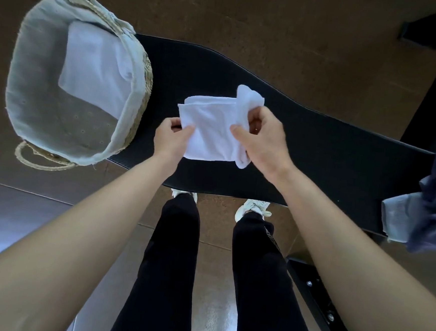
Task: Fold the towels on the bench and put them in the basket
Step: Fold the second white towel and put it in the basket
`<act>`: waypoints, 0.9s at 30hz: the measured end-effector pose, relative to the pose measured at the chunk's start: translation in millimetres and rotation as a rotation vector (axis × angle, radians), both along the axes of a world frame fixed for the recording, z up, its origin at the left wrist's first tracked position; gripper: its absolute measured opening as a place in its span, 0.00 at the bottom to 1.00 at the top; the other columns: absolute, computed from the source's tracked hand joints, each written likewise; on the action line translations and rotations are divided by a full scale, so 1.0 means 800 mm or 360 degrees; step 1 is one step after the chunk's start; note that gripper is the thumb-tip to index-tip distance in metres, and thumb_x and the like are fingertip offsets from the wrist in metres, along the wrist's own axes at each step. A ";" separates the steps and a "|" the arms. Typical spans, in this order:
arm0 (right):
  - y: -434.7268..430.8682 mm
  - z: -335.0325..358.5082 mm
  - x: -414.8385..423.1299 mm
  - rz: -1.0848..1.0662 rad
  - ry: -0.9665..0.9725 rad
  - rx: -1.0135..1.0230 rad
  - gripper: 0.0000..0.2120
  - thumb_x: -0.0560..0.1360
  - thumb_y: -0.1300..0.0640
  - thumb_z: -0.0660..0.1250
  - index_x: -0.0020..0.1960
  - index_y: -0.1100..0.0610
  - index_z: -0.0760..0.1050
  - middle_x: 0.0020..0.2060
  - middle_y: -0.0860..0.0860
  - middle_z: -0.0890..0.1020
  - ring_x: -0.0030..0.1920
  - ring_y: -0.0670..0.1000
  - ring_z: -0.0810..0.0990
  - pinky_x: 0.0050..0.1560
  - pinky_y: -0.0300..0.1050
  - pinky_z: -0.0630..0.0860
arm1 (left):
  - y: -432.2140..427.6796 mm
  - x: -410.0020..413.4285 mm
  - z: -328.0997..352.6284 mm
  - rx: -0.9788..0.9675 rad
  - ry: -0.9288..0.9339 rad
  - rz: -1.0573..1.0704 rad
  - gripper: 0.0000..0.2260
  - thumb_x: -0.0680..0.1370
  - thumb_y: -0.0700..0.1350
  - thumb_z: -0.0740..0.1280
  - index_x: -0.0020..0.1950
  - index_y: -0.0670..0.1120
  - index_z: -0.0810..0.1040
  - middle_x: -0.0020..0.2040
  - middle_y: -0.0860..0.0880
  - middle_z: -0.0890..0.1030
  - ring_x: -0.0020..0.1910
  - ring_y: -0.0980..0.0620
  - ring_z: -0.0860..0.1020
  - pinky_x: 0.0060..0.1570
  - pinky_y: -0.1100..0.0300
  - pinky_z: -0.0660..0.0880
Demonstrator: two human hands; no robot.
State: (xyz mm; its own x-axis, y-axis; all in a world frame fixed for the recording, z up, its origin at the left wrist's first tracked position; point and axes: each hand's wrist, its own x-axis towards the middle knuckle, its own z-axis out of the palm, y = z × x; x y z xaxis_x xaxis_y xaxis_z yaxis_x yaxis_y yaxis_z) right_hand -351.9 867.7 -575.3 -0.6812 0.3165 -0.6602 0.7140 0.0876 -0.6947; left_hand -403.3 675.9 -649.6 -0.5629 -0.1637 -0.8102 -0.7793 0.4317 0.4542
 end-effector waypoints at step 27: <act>-0.039 -0.063 0.021 0.1008 -0.0213 0.0695 0.48 0.72 0.63 0.74 0.80 0.38 0.51 0.74 0.45 0.57 0.62 0.53 0.68 0.48 0.49 0.80 | -0.008 0.010 0.003 0.0313 -0.0073 -0.0104 0.21 0.80 0.48 0.71 0.70 0.46 0.69 0.63 0.49 0.78 0.61 0.50 0.79 0.62 0.48 0.79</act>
